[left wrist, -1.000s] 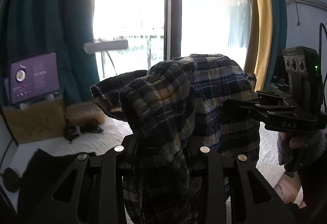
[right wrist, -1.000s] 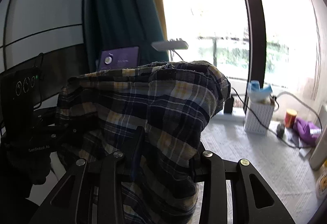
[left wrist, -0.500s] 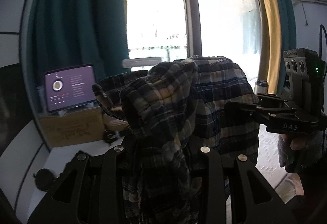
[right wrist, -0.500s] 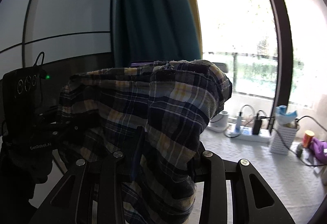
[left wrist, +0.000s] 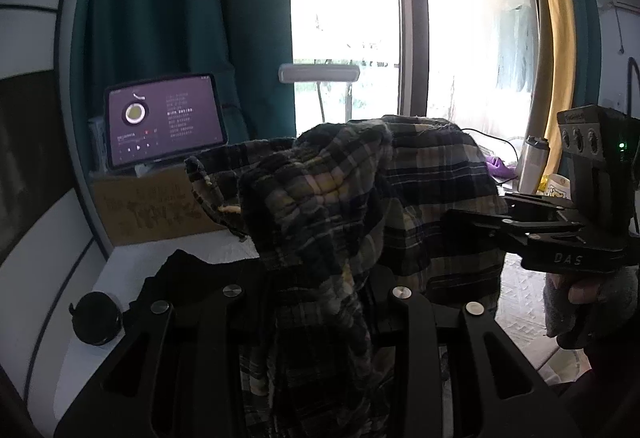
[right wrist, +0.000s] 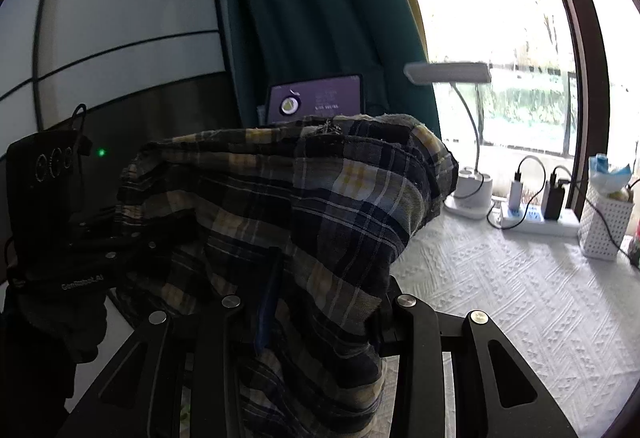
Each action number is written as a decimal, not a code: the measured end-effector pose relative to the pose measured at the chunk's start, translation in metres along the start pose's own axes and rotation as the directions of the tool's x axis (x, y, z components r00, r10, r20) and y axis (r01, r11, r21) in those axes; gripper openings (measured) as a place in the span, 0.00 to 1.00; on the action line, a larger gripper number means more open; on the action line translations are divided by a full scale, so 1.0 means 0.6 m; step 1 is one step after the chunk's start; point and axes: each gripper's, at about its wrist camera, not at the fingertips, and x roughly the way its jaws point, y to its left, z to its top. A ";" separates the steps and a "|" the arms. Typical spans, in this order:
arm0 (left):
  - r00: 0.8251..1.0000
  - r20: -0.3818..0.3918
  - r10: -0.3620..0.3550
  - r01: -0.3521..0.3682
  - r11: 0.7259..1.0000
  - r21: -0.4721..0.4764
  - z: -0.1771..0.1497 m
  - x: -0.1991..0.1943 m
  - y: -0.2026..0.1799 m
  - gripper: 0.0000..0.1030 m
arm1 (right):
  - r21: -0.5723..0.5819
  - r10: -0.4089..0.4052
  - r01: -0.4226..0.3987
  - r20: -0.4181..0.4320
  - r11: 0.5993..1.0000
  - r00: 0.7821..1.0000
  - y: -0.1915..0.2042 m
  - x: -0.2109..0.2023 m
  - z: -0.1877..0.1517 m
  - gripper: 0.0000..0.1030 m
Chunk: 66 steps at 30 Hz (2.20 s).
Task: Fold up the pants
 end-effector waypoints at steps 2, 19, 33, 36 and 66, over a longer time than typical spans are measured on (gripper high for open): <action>1.000 -0.010 -0.003 0.003 1.000 -0.005 -0.001 0.012 0.007 0.32 | 0.007 -0.004 0.004 -0.017 1.000 1.000 -0.010 0.023 0.001 0.37; 0.977 -0.214 0.010 -0.024 0.998 -0.062 -0.017 0.179 0.090 0.33 | 0.097 0.015 0.002 -0.179 0.995 0.984 -0.095 0.208 -0.011 0.37; 0.928 -0.373 0.023 -0.090 0.983 -0.161 -0.077 0.247 0.147 0.36 | 0.175 0.043 0.014 -0.317 0.984 0.948 -0.158 0.323 -0.056 0.37; 0.923 -0.384 0.028 -0.096 0.982 -0.161 -0.083 0.247 0.154 0.38 | 0.181 0.027 0.037 -0.336 0.983 0.942 -0.172 0.337 -0.061 0.37; 0.946 -0.323 0.037 -0.126 0.958 -0.259 -0.037 0.258 0.257 0.66 | 0.137 -0.159 0.214 -0.328 0.967 0.931 -0.220 0.348 -0.009 0.66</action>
